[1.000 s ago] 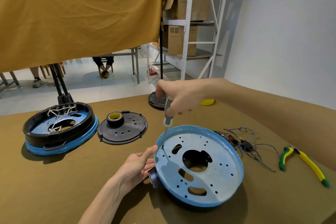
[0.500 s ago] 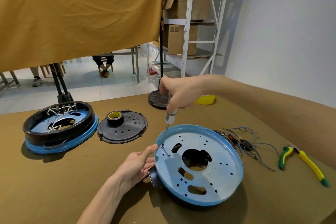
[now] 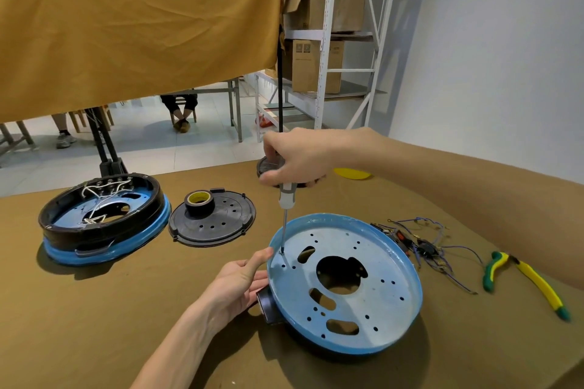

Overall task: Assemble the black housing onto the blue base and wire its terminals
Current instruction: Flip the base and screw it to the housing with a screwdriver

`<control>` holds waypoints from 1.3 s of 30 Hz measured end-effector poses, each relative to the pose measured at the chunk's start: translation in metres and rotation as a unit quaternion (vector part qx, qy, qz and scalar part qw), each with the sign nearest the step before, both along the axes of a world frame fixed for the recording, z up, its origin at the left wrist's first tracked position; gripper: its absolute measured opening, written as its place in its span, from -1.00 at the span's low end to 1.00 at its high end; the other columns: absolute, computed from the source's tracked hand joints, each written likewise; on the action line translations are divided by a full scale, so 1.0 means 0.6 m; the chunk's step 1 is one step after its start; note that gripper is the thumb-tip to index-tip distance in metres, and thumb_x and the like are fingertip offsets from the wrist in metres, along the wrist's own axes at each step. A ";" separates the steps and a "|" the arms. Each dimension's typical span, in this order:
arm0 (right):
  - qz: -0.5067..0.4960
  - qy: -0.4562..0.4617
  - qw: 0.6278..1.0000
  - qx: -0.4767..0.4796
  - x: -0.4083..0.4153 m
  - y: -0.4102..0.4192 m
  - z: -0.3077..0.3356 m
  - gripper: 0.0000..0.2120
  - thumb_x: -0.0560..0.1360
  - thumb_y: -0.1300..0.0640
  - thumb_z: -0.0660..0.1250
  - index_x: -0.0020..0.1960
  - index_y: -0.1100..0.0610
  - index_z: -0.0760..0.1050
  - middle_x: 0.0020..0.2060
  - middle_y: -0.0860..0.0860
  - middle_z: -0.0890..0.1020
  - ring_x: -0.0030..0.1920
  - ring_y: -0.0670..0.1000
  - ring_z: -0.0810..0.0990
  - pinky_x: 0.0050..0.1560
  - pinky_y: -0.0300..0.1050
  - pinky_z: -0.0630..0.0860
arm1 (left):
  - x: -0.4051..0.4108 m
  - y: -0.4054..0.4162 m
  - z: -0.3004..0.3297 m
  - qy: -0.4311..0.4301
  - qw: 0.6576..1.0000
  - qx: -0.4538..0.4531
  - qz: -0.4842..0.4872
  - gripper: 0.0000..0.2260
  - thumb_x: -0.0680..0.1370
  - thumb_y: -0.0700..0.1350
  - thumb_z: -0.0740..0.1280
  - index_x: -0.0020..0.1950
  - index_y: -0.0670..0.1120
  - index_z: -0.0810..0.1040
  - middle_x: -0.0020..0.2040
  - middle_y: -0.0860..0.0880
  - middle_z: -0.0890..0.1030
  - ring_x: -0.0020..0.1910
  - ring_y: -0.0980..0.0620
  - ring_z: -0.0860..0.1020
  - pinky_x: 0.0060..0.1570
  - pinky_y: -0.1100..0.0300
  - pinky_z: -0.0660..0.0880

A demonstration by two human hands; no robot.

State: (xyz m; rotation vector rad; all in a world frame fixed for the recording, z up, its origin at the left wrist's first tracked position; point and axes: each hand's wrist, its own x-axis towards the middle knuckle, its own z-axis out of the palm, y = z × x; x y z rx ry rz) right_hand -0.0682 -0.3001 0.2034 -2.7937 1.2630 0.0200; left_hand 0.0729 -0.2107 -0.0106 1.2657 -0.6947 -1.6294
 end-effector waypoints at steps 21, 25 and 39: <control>-0.021 -0.036 0.993 0.106 -0.026 0.019 0.009 -0.71 0.61 0.04 0.38 0.22 0.12 0.36 -0.31 0.08 0.69 -0.51 -0.06 0.63 -0.53 -0.23 0.50 | 0.004 -0.001 0.006 -0.034 0.999 0.006 -0.027 -0.31 0.26 0.07 0.58 0.21 -0.30 0.43 -0.01 -0.27 0.73 -0.04 -0.15 0.75 -0.14 0.10 0.70; -0.026 -0.003 0.999 0.042 -0.027 0.027 -0.003 -0.68 0.63 -0.10 0.32 0.19 0.12 0.39 -0.24 0.08 0.67 -0.48 -0.01 0.59 -0.53 -0.26 0.48 | 0.006 -0.001 0.005 -0.034 0.999 0.007 -0.021 -0.41 0.26 0.05 0.57 0.10 -0.24 0.44 -0.02 -0.27 0.73 -0.06 -0.14 0.75 -0.15 0.10 0.70; -0.011 0.000 0.999 0.051 -0.033 0.037 0.005 -0.70 0.64 0.01 0.32 0.26 0.08 0.29 -0.29 0.06 0.66 -0.54 -0.10 0.59 -0.52 -0.19 0.48 | 0.005 0.000 0.002 -0.022 1.000 0.012 -0.005 -0.25 0.27 0.05 0.57 0.31 -0.34 0.48 0.03 -0.30 0.72 0.00 -0.17 0.73 -0.09 0.08 0.70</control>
